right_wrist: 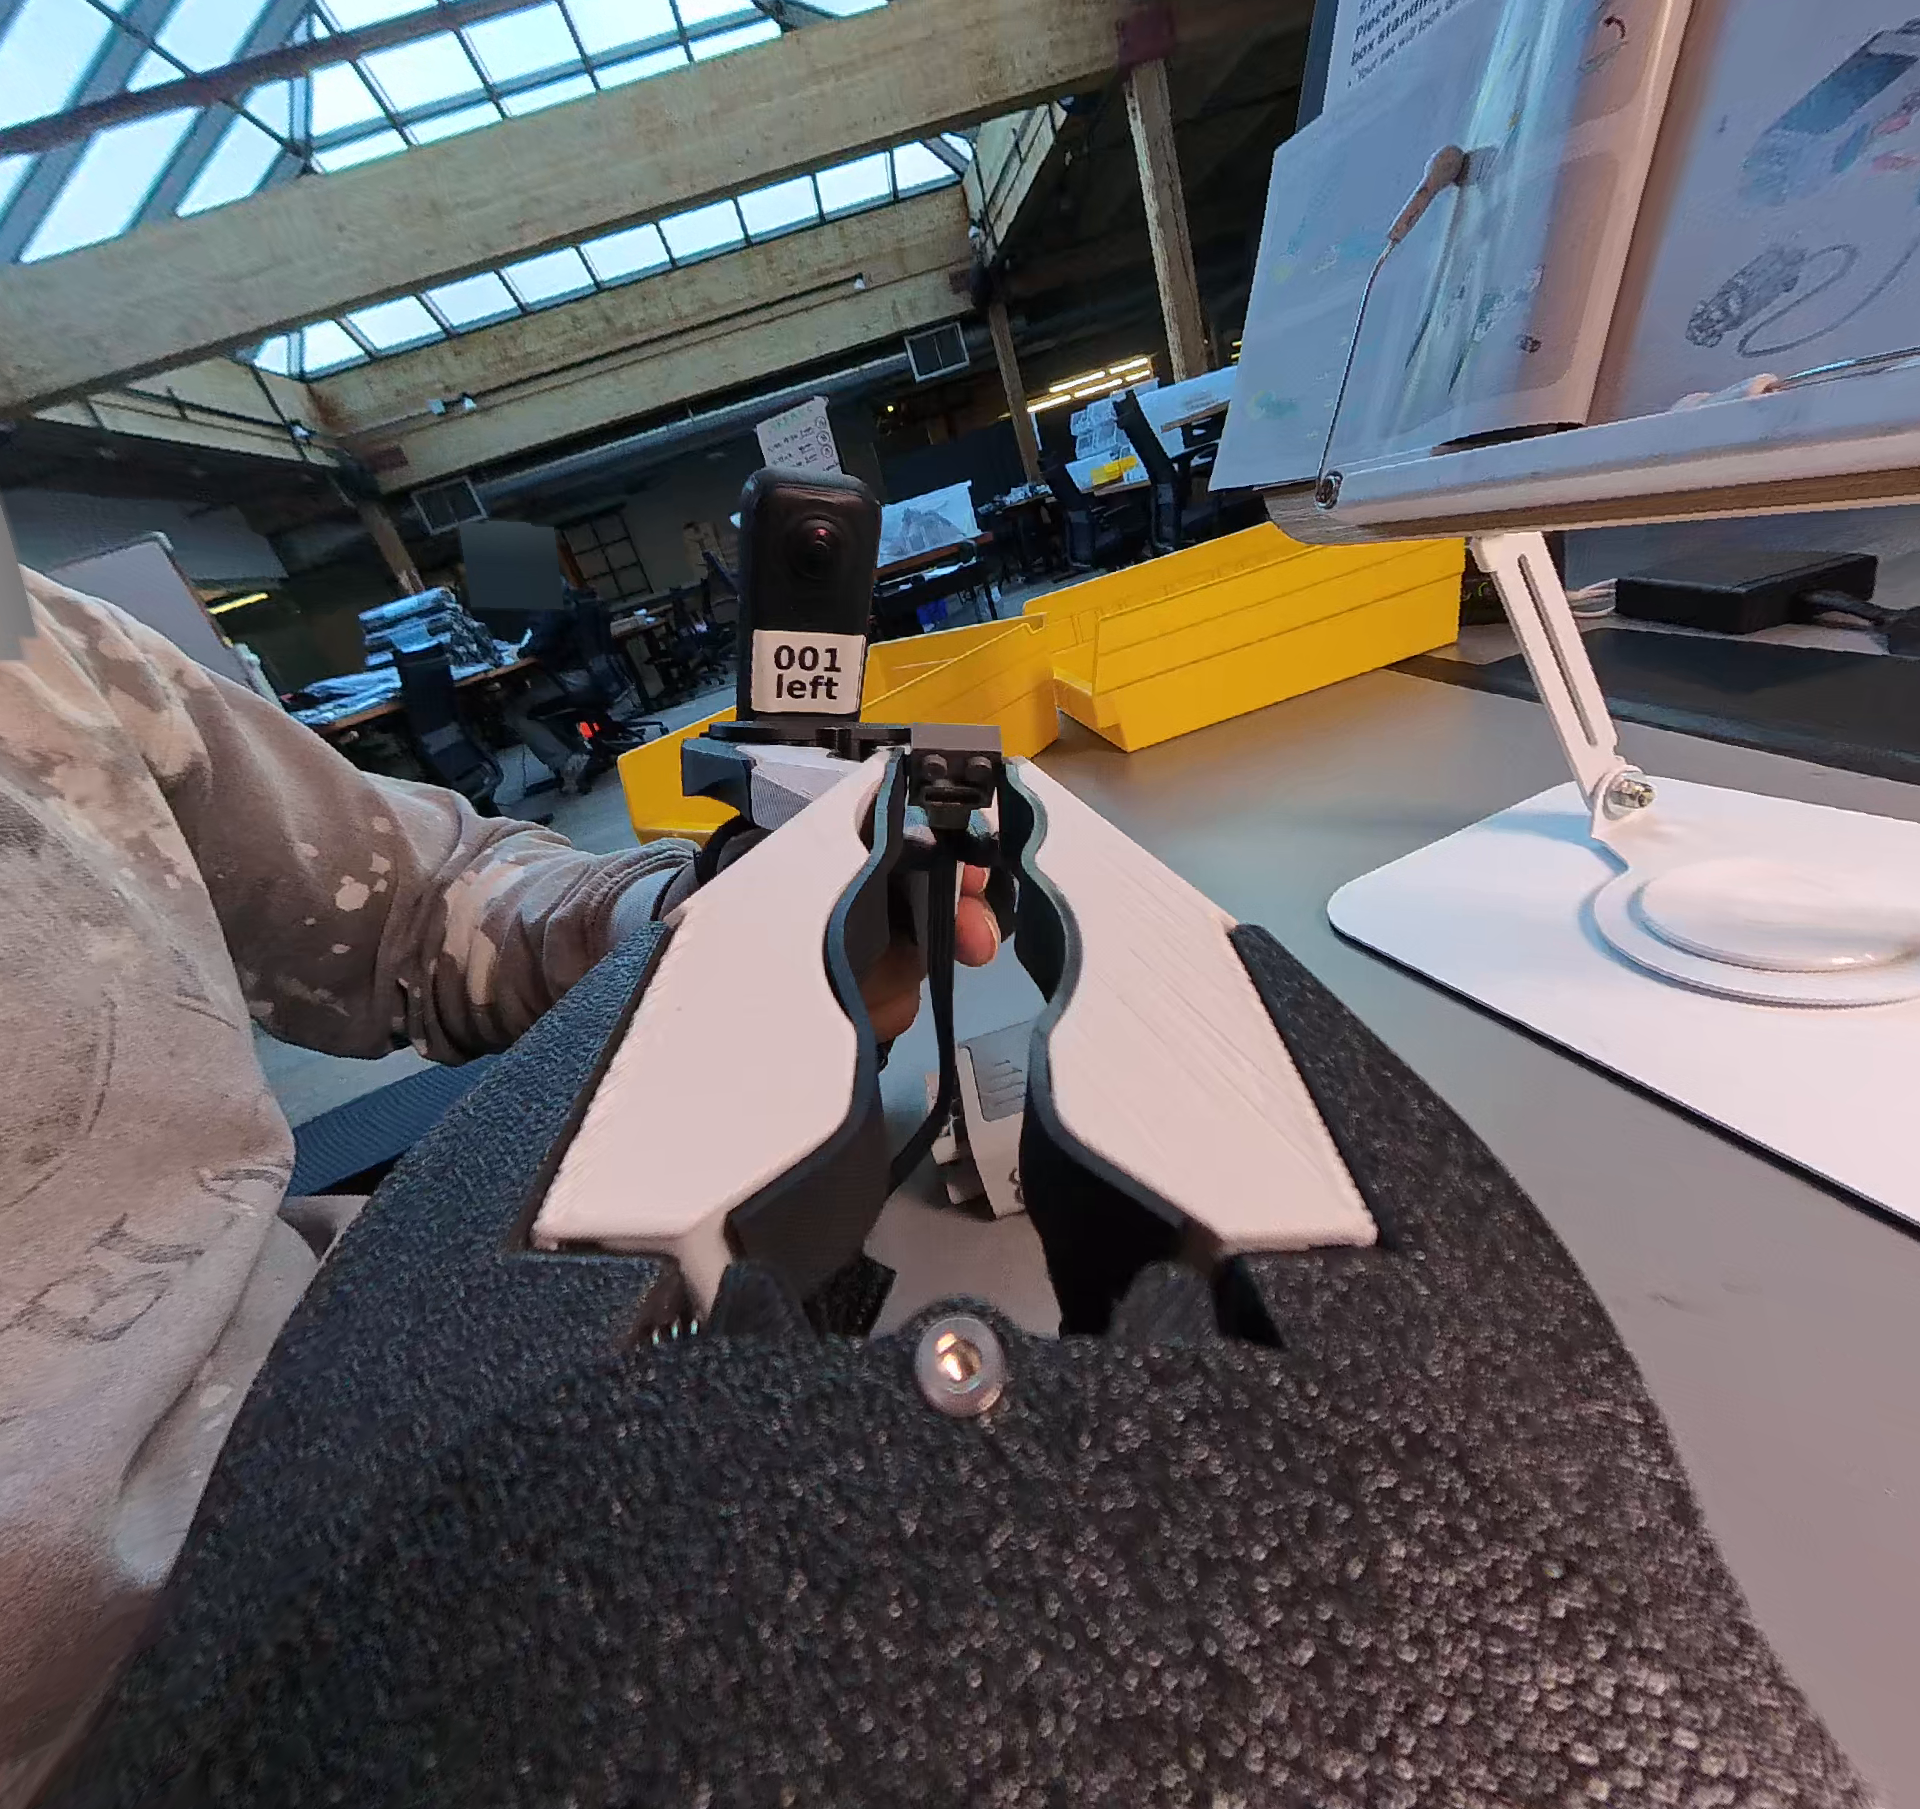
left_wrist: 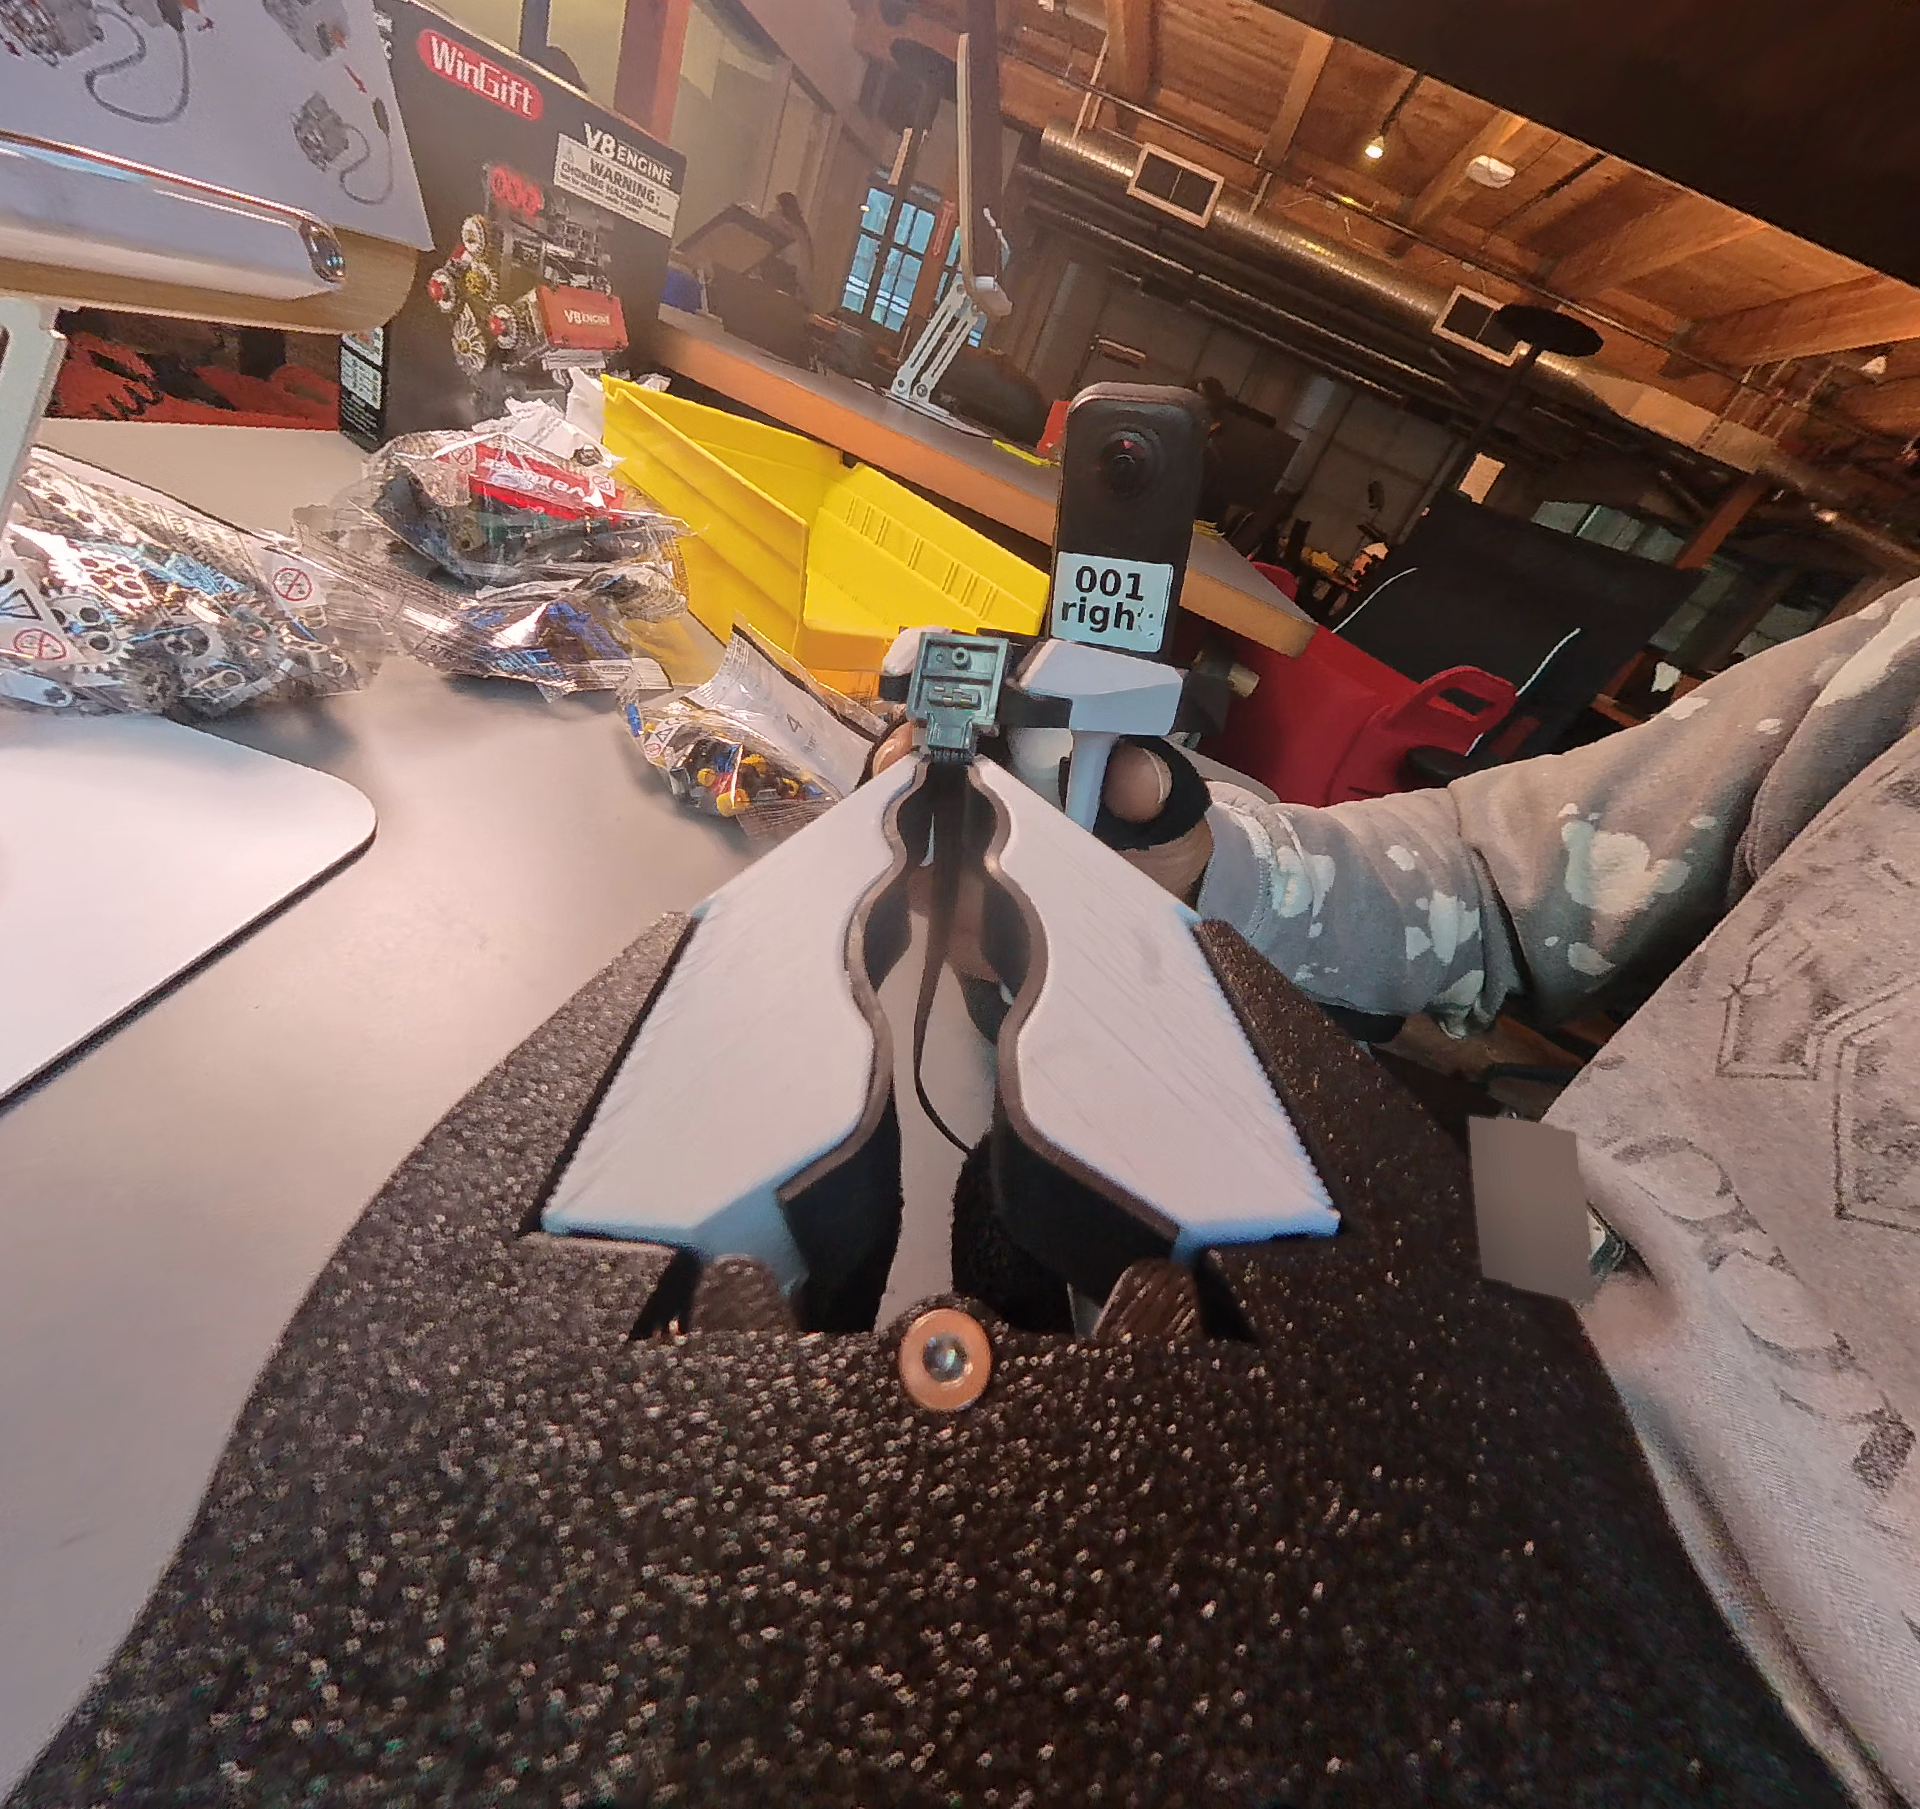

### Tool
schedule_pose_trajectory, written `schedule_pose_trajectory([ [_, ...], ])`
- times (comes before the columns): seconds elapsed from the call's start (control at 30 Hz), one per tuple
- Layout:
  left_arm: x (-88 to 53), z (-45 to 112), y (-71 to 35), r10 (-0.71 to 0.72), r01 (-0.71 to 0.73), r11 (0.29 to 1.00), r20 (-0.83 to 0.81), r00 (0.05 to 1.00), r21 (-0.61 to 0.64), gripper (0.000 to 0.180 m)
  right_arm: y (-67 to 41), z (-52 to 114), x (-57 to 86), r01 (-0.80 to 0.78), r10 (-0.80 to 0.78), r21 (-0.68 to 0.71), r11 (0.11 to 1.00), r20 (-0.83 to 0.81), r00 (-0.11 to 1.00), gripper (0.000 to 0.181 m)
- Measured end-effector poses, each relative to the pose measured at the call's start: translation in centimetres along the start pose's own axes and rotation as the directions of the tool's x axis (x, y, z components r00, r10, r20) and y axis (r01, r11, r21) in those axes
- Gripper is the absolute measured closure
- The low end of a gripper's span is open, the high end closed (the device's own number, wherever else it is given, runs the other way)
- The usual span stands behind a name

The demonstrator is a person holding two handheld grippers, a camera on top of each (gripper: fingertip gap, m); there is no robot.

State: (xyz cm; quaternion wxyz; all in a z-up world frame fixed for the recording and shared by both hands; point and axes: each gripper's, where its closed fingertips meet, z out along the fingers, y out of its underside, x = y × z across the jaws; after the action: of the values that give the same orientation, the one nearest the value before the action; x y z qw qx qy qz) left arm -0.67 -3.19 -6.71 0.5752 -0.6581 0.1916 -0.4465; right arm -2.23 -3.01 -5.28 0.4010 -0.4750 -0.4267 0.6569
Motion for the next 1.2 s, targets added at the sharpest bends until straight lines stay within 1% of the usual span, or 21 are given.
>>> schedule_pose_trajectory([
  [0.17, 0.2, -0.1, -0.2, -0.022, 0.023, 1.0, -0.015, 1.0, 0.015, 0.178, -0.3, -0.1, -0.1, 0.005, -0.005, 0.014, 1.0, 0.007, 1.0, 0.165],
  [0.43, 0.2, 0.0, 0.1, -0.001, 0.001, 1.0, -0.014, 1.0, -0.017, 0.177, -0.2, -0.2, -0.2, 0.016, -0.016, 0.0, 1.0, 0.01, 1.0, 0.166],
  [0.47, 0.3, -0.1, 0.3, 0.027, -0.028, 0.999, -0.02, 0.999, -0.044, 0.175, -0.3, -0.2, -0.1, 0.021, -0.021, 0.0, 1.0, 0.008, 1.0, 0.166],
  [0.53, 0.0, -0.5, 0.5, 0.129, -0.13, 0.985, -0.015, 0.992, -0.117, 0.151, -1.0, -0.7, 0.4, 0.047, -0.047, 0.001, 0.999, -0.015, 0.999, 0.166],
  [0.6, -1.4, -1.6, 0.8, 0.27, -0.257, 0.939, 0.028, 0.963, -0.227, 0.126, -1.6, -1.6, 1.3, 0.087, -0.089, -0.027, 0.996, -0.048, 0.995, 0.166],
  [0.63, -2.5, -2.5, 1.3, 0.334, -0.304, 0.902, 0.048, 0.941, -0.306, 0.116, -1.7, -2.1, 1.9, 0.121, -0.126, -0.064, 0.991, -0.068, 0.99, 0.166],
  [0.67, -3.4, -3.5, 2.1, 0.362, -0.317, 0.865, 0.046, 0.931, -0.388, 0.111, -1.6, -2.7, 2.4, 0.161, -0.17, -0.114, 0.98, -0.079, 0.982, 0.166],
  [0.7, -4.2, -4.5, 3.0, 0.351, -0.294, 0.838, 0.042, 0.936, -0.459, 0.106, -1.3, -3.2, 3.0, 0.202, -0.219, -0.169, 0.965, -0.088, 0.972, 0.166],
  [0.77, -5.3, -6.2, 5.2, 0.297, -0.23, 0.795, 0.029, 0.954, -0.561, 0.096, -0.5, -4.2, 3.9, 0.27, -0.304, -0.266, 0.926, -0.097, 0.948, 0.166],
  [0.83, -6.2, -7.2, 7.4, 0.294, -0.209, 0.738, 0.027, 0.955, -0.641, 0.087, 0.8, -4.7, 3.8, 0.285, -0.32, -0.344, 0.895, -0.05, 0.946, 0.165],
  [0.93, -6.8, -7.0, 9.9, 0.328, -0.221, 0.656, 0.009, 0.945, -0.722, 0.077, 2.5, -4.6, 3.2, 0.28, -0.3, -0.397, 0.874, 0.013, 0.954, 0.165],
  [1.0, -7.2, -6.8, 10.7, 0.367, -0.239, 0.611, 0.002, 0.93, -0.755, 0.072, 3.5, -4.3, 2.8, 0.298, -0.309, -0.425, 0.855, 0.044, 0.95, 0.165],
  [1.13, -7.7, -6.2, 11.6, 0.404, -0.278, 0.536, -0.046, 0.913, -0.797, 0.068, 4.6, -4.0, 2.0, 0.31, -0.3, -0.455, 0.835, 0.097, 0.949, 0.165],
  [1.2, -7.5, -6.1, 11.7, 0.4, -0.301, 0.504, -0.09, 0.912, -0.809, 0.071, 5.0, -4.0, 1.7, 0.304, -0.286, -0.465, 0.832, 0.11, 0.952, 0.165],
])
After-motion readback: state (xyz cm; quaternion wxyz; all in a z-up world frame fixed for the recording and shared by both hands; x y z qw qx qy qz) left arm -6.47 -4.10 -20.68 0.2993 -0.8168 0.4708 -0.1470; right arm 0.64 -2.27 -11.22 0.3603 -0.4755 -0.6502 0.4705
